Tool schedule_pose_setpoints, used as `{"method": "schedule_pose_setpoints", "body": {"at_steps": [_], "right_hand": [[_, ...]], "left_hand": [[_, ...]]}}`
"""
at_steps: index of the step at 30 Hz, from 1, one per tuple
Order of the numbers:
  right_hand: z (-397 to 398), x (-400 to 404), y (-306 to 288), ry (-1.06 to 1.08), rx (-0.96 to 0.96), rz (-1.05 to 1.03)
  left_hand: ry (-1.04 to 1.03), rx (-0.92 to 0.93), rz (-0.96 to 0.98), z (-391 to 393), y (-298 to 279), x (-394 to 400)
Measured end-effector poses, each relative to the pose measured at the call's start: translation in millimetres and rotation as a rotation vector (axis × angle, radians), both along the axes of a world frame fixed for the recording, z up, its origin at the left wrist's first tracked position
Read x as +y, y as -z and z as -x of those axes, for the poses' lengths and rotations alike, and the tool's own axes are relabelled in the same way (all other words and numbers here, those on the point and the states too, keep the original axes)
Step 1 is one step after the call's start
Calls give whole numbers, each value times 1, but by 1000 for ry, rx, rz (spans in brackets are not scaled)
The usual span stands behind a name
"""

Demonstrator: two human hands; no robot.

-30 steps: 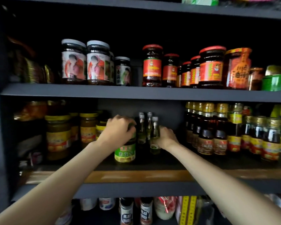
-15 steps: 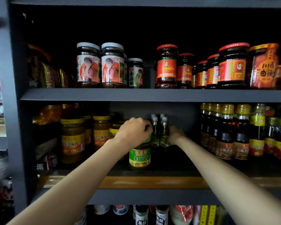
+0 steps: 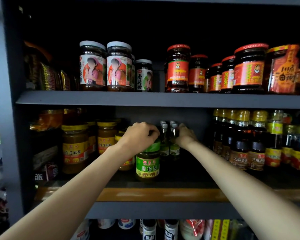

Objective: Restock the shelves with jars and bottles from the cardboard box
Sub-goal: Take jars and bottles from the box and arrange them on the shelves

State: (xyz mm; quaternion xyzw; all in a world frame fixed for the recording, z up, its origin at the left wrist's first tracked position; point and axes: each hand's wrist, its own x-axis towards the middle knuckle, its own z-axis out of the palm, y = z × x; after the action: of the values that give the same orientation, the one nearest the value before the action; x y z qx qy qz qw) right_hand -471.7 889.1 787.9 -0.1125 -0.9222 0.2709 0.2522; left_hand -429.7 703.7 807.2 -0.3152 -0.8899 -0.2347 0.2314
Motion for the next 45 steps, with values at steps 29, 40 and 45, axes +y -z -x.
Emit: {"method": "schedule_pose_setpoints", "body": {"at_steps": [29, 40, 45], "right_hand": [[26, -28, 0, 3, 76, 187], [-30, -19, -6, -58, 261, -21], [-66, -23, -2, -100, 304, -52]], "left_hand": [[-10, -69, -51, 14, -16, 5], [22, -14, -151, 12, -1, 11], [33, 337, -294, -25, 8, 17]]}}
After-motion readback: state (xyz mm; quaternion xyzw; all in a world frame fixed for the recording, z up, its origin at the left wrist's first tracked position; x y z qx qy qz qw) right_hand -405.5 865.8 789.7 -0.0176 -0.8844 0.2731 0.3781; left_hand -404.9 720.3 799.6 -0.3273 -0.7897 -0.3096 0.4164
